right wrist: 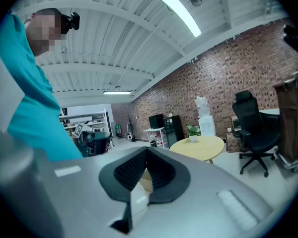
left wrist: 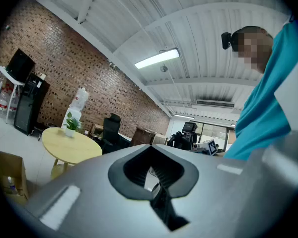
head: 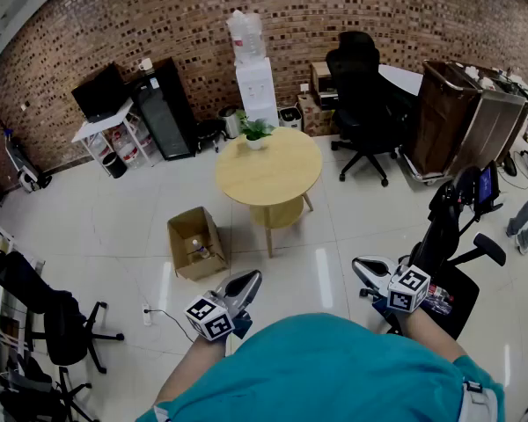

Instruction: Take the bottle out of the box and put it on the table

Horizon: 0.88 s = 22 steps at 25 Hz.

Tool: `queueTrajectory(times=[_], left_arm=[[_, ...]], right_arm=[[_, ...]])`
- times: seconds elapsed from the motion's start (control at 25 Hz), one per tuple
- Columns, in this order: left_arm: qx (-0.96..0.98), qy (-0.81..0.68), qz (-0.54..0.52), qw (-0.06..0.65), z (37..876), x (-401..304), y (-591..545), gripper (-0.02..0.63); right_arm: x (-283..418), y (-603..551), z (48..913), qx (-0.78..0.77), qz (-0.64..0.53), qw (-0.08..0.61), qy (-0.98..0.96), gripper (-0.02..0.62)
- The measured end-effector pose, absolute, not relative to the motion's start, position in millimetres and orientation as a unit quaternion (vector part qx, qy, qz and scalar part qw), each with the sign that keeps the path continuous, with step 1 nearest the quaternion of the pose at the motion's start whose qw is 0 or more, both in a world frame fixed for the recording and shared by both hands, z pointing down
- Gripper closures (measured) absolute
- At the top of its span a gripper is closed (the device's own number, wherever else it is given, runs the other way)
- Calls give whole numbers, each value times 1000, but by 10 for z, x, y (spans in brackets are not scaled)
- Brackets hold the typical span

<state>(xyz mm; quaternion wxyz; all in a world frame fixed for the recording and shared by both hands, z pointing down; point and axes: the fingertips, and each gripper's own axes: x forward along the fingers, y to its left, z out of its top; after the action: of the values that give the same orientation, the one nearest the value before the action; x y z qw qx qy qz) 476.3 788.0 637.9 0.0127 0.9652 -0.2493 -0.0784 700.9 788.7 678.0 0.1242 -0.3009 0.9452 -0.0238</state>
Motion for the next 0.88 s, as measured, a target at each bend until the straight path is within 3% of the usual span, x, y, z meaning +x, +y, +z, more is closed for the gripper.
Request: queueTrajectory(times=[0.48,0.88], left_arm=[[966,-250,-56,25,6733,5515,7856,606],[970,-229,-67,35,6644,5129,7434,606]], right_arm=[[7494,7856,6998,-272,-16,121,955,594],[7119,7512,6989,-294,-34,115,948,592]])
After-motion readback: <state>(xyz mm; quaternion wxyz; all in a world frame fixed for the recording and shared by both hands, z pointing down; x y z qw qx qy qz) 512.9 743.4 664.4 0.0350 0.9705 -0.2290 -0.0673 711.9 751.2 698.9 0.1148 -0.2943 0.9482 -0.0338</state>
